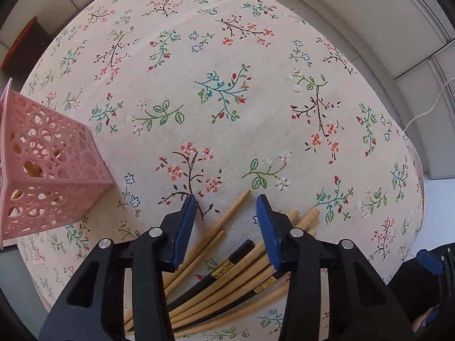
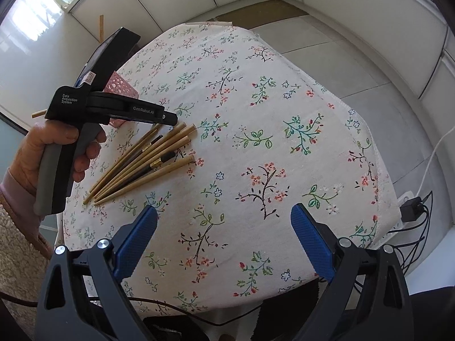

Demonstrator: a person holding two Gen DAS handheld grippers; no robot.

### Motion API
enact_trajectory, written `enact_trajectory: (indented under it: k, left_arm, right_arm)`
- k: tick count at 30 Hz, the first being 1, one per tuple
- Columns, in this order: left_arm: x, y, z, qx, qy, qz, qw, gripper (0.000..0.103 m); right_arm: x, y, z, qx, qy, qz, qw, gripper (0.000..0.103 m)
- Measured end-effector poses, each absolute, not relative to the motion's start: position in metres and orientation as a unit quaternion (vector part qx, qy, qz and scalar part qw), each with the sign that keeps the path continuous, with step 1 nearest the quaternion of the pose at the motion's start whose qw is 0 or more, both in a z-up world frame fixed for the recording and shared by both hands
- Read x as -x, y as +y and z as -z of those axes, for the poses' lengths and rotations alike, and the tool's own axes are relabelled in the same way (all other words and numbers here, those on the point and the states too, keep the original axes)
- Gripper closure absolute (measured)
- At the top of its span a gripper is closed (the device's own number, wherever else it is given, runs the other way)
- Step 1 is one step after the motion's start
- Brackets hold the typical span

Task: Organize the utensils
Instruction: 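Move the left tool back down to the chopstick pile and close on one, then lift the chopstick upright with the left tool and carry it over the pink cup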

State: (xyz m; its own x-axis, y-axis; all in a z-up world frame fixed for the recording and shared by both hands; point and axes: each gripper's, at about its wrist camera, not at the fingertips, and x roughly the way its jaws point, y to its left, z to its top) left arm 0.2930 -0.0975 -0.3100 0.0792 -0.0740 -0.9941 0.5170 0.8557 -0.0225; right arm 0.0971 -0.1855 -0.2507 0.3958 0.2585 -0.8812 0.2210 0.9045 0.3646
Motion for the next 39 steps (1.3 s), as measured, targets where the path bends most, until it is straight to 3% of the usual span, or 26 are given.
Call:
enact_trajectory:
  k: [4,10,17,19,23,25,27,28,31,33,36,39]
  left_arm:
    - [-0.291,-0.086,0.308,-0.174,0.641,0.21,0.717,0.086]
    - [-0.275,-0.071,0.298,-0.177,0.623,0.203,0.734,0.09]
    - [-0.234,-0.045,0.241,-0.167,0.589,0.209,0.762,0.098]
    - [-0.22,-0.035,0.223,-0.156,0.575,0.206,0.776,0.099]
    - [-0.199,-0.021,0.189,-0.129,0.544,0.202,0.804,0.099]
    - [-0.193,-0.011,0.175,-0.114,0.529,0.201,0.816,0.099]
    - [-0.184,-0.003,0.16,-0.102,0.512,0.205,0.828,0.099]
    - [-0.179,-0.001,0.152,-0.098,0.503,0.207,0.833,0.099]
    - [-0.17,0.005,0.138,-0.089,0.481,0.213,0.846,0.099]
    - [-0.168,0.007,0.13,-0.088,0.471,0.216,0.851,0.099]
    - [-0.168,0.007,0.128,-0.085,0.465,0.216,0.854,0.099]
    - [-0.167,0.011,0.129,-0.081,0.465,0.213,0.856,0.098]
  right_arm:
    - [-0.098,-0.183,0.251,-0.216,0.551,-0.007,0.806,0.011]
    - [-0.109,-0.18,0.253,-0.227,0.562,0.015,0.795,0.011]
    - [-0.143,-0.173,0.271,-0.332,0.605,0.043,0.722,0.011]
    - [-0.152,-0.17,0.281,-0.367,0.615,0.06,0.695,0.016]
    - [-0.167,-0.158,0.302,-0.398,0.637,0.103,0.652,0.041]
    - [-0.173,-0.154,0.304,-0.401,0.633,0.128,0.65,0.044]
    - [-0.181,-0.144,0.303,-0.397,0.632,0.13,0.653,0.062]
    - [-0.183,-0.142,0.305,-0.401,0.634,0.137,0.647,0.066]
    - [-0.188,-0.138,0.305,-0.395,0.634,0.165,0.644,0.068]
    - [-0.19,-0.134,0.306,-0.378,0.634,0.164,0.655,0.082]
    - [-0.195,-0.134,0.307,-0.369,0.629,0.157,0.667,0.089]
    - [-0.197,-0.137,0.307,-0.378,0.614,0.136,0.679,0.09]
